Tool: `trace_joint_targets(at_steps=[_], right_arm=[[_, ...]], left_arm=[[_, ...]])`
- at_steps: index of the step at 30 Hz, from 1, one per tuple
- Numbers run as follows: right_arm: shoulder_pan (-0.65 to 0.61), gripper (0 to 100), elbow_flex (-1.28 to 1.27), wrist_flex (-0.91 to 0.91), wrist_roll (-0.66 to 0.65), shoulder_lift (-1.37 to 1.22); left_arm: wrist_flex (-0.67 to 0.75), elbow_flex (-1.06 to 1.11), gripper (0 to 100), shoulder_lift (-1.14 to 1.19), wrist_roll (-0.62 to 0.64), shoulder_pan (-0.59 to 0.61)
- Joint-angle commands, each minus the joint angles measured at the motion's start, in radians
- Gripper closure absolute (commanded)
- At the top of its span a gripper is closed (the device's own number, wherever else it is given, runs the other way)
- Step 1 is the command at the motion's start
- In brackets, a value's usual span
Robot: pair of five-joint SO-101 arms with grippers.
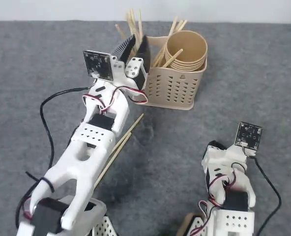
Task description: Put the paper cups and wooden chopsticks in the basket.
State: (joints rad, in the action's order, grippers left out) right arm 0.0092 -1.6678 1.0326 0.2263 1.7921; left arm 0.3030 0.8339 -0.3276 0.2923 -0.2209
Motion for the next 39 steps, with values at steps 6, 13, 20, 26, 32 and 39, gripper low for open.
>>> trace_joint_targets(at_steps=[6,13,20,26,32,39], right_arm=[[0.004,99.1,-0.017,0.010,-0.025,0.022],[0.004,99.1,-0.017,0.010,-0.026,0.022],[0.004,99.1,-0.017,0.012,-0.026,0.022],[0.004,99.1,-0.017,0.012,-0.026,0.021],[0.007,99.1,-0.017,0.012,-0.026,0.019],[0.007,99.1,-0.017,0.012,-0.023,0.018]], left_arm=[[-0.358,-0.237,85,-0.186,0.037,0.089],[-0.934,-0.286,87,-0.482,0.034,0.166],[-1.384,-0.211,87,-0.629,-0.003,0.235],[-1.438,0.081,87,-0.652,-0.198,0.244],[-1.366,0.321,87,-0.646,-0.316,0.235],[-1.272,0.447,87,-0.644,-0.316,0.163]])
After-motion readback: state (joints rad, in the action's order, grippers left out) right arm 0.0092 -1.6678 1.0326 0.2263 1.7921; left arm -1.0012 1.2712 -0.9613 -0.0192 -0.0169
